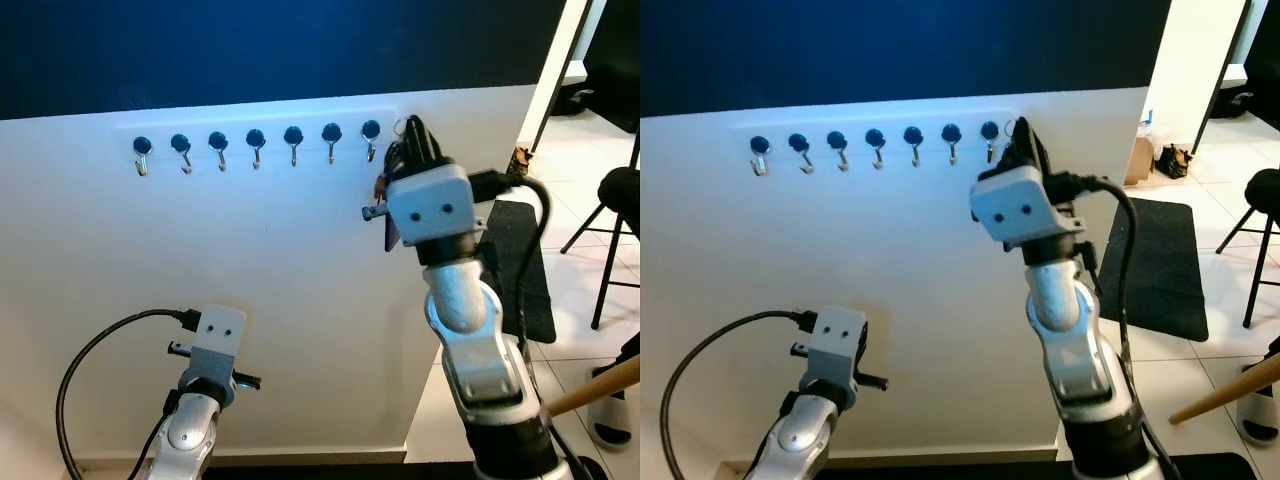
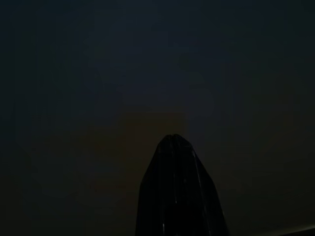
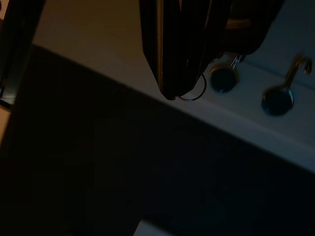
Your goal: Hang keys on a hook
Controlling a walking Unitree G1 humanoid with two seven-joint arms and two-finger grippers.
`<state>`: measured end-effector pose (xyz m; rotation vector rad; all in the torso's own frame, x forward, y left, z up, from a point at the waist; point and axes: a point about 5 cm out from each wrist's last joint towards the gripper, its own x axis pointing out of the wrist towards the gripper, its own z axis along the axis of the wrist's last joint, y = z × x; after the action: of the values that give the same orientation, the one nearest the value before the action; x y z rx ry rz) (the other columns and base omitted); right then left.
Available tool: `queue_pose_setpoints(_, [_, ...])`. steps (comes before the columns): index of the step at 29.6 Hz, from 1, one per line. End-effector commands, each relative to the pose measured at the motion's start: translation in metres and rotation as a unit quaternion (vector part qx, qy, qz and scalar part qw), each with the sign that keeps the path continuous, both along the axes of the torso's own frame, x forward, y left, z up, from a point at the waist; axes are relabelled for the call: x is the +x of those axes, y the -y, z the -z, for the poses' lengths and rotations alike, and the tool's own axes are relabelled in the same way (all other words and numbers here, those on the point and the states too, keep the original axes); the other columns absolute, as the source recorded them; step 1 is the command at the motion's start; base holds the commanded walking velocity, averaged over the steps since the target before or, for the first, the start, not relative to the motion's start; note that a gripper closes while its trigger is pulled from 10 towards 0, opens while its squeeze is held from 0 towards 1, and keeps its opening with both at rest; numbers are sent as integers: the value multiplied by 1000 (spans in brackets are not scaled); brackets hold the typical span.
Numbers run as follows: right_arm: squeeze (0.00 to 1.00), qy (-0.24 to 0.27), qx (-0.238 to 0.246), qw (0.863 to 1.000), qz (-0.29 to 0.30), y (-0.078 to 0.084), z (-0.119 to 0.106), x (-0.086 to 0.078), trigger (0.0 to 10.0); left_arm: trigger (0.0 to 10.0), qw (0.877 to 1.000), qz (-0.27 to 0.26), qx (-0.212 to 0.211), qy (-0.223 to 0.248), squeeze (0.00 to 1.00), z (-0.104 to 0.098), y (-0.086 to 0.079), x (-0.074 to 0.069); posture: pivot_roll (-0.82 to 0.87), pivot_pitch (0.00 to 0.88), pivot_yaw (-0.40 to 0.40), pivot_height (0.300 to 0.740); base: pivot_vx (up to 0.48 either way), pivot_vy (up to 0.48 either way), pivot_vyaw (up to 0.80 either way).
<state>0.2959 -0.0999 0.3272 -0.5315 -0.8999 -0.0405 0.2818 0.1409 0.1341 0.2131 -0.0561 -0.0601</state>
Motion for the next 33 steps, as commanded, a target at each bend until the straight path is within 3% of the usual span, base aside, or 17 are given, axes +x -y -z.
queue_pose_setpoints(1, [0,-7,-3,1000,-16,-6,0,2,10000,10000,1000,-2,-2,-11,0,7,1,-2,21,134,96,740,0,0,0])
queue_pose_setpoints(4, [0,-45,9,998,-48,-14,5,10,10000,10000,1000,-3,-2,-11,0,6,1,-3,28,136,91,740,0,0,0])
queue_pose_setpoints(15, [0,-90,15,994,-60,-18,19,15,10000,10000,1000,-10,-2,-11,0,7,-2,-5,33,140,88,740,0,0,0])
queue_pose_setpoints(25, [0,-113,26,993,-28,-4,40,10,10000,10000,1000,-5,-2,-12,0,7,1,-3,21,143,100,740,0,0,0])
queue_pose_setpoints(33, [0,-111,28,993,-18,0,40,10,10000,10000,1000,0,-3,-11,0,6,2,-2,17,143,105,740,0,0,0])
